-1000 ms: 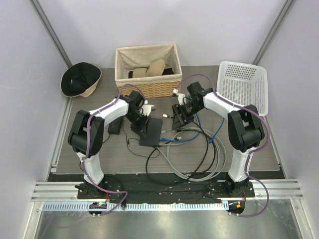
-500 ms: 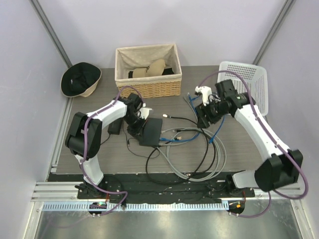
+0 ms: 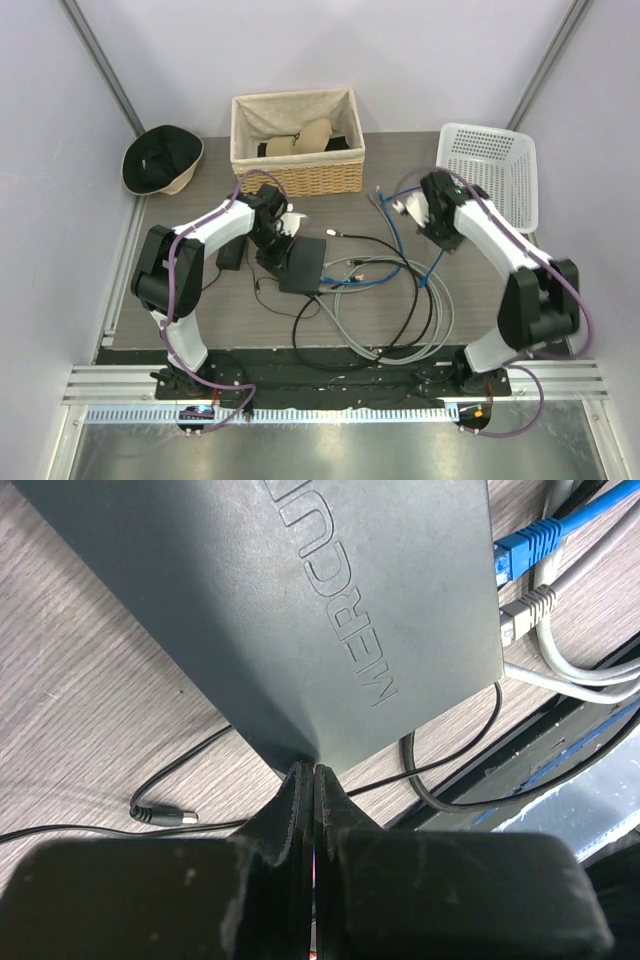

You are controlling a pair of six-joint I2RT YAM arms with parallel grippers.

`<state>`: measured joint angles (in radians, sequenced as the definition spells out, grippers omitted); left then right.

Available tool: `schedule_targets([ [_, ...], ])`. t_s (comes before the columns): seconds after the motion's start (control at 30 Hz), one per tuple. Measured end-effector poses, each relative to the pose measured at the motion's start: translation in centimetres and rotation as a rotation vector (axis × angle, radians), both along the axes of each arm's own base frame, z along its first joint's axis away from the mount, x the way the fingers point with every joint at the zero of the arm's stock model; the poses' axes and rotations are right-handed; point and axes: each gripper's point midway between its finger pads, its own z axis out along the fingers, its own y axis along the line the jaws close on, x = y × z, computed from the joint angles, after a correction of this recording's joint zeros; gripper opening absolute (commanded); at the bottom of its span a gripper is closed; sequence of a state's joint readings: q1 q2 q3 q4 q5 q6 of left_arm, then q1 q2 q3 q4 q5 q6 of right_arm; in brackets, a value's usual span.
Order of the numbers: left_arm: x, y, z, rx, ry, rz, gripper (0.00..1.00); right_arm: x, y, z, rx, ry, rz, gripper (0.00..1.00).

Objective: Pull the plug from the switch port

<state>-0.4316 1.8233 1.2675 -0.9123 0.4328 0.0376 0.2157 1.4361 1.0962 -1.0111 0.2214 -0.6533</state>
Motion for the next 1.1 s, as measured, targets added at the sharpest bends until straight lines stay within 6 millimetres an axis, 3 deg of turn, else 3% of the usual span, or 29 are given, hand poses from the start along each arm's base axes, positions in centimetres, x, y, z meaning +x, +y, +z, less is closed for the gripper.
schedule_targets([
  [0.1,0.0,0.0,-0.2,0.0,-0.001,0.0,0.0,7.0,2.9,0.8,-0.01,-0.088,0.03,0.01],
  [0.2,-0.7,0.3,-0.7,0.007,0.019,0.002,0.0,13.3,8.8,1.6,0.04,-0.21,0.077,0.01],
  [0.23,-1.0,0.4,-0.8,0.009,0.028,0.002,0.0,14.0,10.7,1.5,0.063,-0.249,0.1,0.02],
  [0.3,-1.2,0.5,-0.7,0.01,0.027,0.003,0.0,12.4,12.2,0.8,0.067,-0.233,0.142,0.01],
  [0.37,-1.2,0.6,-0.6,0.013,0.02,0.003,0.0,9.4,11.4,-0.5,0.07,-0.166,0.131,0.02],
  [0.4,-1.1,0.6,-0.6,0.015,0.018,0.003,0.0,8.5,10.8,-0.8,0.076,-0.137,0.111,0.07],
  [0.43,-1.1,0.7,-0.7,0.021,0.015,0.004,0.0,7.4,10.0,-1.1,0.092,-0.1,0.085,0.31],
  [0.47,-1.0,0.8,-0.7,0.029,0.012,0.004,0.0,6.6,9.8,-1.1,0.13,-0.065,0.062,0.41],
  [0.53,-0.9,1.1,-0.8,0.041,0.006,0.007,0.0,5.6,10.5,-0.6,0.252,-0.024,0.023,0.56],
  [0.57,-0.8,1.2,-0.8,0.046,0.003,0.008,0.0,5.3,11.3,0.0,0.314,-0.015,0.011,0.58],
  [0.7,-0.7,1.4,-0.7,0.057,0.002,0.012,0.0,5.4,17.2,3.2,0.62,-0.026,0.031,0.6],
  [0.8,-0.7,1.5,-0.3,0.061,0.008,0.014,0.0,5.7,21.0,4.0,0.8,0.014,0.031,0.59],
  [0.83,-0.6,1.5,-0.2,0.061,0.009,0.015,0.0,5.7,22.2,3.8,0.856,0.047,0.021,0.57],
  [0.87,-0.6,1.5,0.0,0.061,0.01,0.015,0.0,5.9,23.5,3.1,0.919,0.097,0.001,0.49],
  [0.93,-0.6,1.4,0.1,0.061,0.012,0.016,0.0,5.9,24.9,1.7,0.972,0.162,-0.03,0.39],
  [1.1,-0.8,1.4,0.1,0.06,0.022,0.018,0.0,4.8,26.8,-3.3,0.983,0.321,-0.157,0.29],
])
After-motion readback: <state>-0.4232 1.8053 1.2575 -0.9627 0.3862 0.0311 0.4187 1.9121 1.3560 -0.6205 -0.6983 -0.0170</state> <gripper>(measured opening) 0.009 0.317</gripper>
